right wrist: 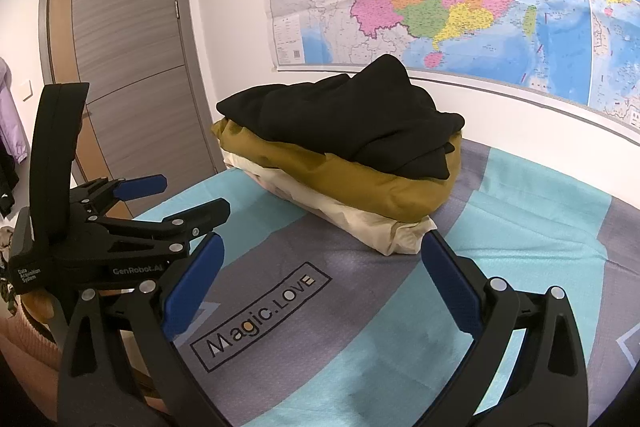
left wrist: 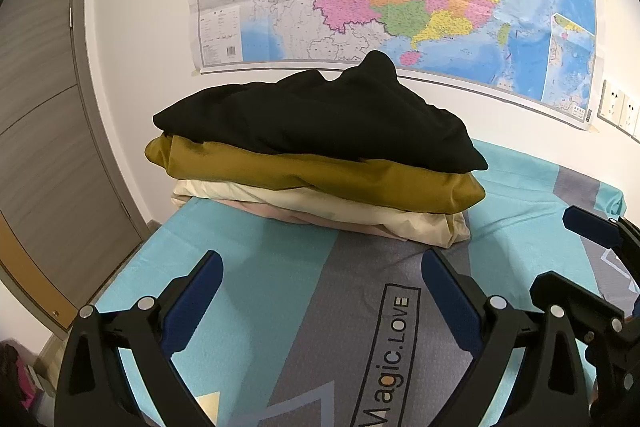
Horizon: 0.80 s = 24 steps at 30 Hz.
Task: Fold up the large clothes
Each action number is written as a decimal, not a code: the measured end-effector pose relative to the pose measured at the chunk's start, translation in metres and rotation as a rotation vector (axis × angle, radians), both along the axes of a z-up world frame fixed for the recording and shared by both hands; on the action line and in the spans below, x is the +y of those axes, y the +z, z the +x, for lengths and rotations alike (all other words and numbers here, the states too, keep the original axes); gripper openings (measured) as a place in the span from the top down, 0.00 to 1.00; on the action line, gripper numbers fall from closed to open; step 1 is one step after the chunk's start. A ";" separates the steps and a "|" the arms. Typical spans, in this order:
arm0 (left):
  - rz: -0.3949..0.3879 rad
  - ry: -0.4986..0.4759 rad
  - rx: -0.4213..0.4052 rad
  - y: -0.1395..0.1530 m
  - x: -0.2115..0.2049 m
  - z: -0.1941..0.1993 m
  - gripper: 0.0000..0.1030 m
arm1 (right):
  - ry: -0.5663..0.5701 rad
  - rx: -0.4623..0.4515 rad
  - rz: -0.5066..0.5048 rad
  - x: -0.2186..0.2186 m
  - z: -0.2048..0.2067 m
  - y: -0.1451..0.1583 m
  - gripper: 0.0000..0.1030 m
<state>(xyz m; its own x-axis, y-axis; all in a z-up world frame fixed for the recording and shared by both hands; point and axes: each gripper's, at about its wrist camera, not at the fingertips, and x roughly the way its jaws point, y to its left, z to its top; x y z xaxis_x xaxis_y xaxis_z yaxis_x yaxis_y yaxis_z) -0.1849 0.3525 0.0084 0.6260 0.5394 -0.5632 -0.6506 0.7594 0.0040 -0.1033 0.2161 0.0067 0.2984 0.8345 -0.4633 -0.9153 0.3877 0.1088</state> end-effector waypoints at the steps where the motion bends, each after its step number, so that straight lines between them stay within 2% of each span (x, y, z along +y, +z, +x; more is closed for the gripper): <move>1: 0.003 0.002 0.001 0.000 -0.001 0.000 0.07 | 0.002 0.000 -0.001 0.000 -0.001 0.000 0.06; 24: -0.008 0.002 -0.005 0.001 -0.008 -0.007 0.07 | 0.015 0.004 0.002 -0.003 -0.006 0.001 0.06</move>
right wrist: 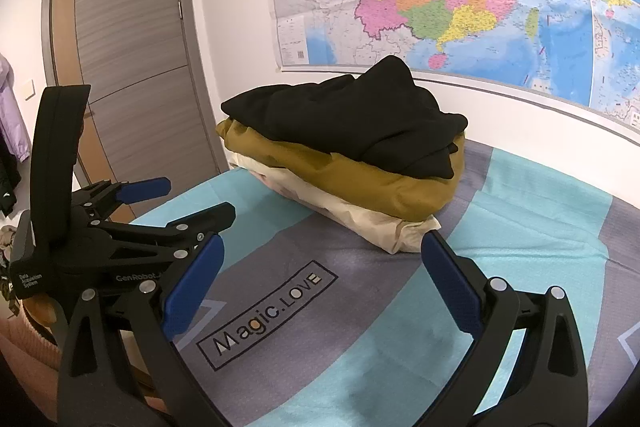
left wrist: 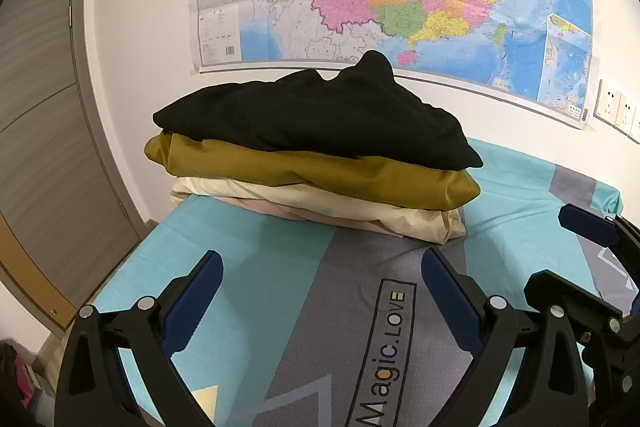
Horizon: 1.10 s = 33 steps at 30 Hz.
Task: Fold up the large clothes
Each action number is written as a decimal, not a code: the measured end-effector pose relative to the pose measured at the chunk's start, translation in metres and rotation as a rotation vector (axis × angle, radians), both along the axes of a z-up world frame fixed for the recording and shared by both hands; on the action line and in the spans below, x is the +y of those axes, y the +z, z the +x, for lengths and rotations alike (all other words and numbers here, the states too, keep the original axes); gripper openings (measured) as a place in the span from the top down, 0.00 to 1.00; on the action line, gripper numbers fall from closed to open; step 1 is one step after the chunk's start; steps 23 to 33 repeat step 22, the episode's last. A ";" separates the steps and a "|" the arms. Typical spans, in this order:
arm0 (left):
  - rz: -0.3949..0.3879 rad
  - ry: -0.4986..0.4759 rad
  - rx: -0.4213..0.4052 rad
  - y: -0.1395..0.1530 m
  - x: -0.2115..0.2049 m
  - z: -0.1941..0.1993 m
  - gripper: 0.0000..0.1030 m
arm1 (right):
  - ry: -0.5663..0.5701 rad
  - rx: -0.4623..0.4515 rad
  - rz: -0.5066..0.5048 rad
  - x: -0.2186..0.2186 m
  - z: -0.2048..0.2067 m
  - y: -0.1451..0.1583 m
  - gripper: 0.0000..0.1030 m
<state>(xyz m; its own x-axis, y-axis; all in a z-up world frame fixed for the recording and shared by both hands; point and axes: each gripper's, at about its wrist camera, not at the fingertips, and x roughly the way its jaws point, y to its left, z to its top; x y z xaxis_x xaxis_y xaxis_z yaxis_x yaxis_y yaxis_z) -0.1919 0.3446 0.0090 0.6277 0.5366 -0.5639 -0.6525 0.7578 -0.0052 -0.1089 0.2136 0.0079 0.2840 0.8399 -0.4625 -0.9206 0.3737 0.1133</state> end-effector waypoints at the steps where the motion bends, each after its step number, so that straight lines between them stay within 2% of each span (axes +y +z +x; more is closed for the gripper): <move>1: -0.001 0.001 0.000 0.000 -0.001 -0.001 0.07 | -0.002 0.000 -0.001 0.000 0.000 0.000 0.06; 15: -0.021 -0.024 0.005 -0.007 -0.009 0.008 0.07 | -0.029 0.033 0.008 -0.010 0.004 -0.004 0.06; 19: -0.060 -0.065 0.020 -0.020 -0.021 0.023 0.07 | -0.091 0.043 -0.002 -0.032 0.013 -0.010 0.06; 22: -0.102 -0.123 0.060 -0.040 -0.038 0.047 0.07 | -0.200 0.056 -0.050 -0.058 0.026 -0.022 0.06; 33: -0.102 -0.123 0.060 -0.040 -0.038 0.047 0.07 | -0.200 0.056 -0.050 -0.058 0.026 -0.022 0.06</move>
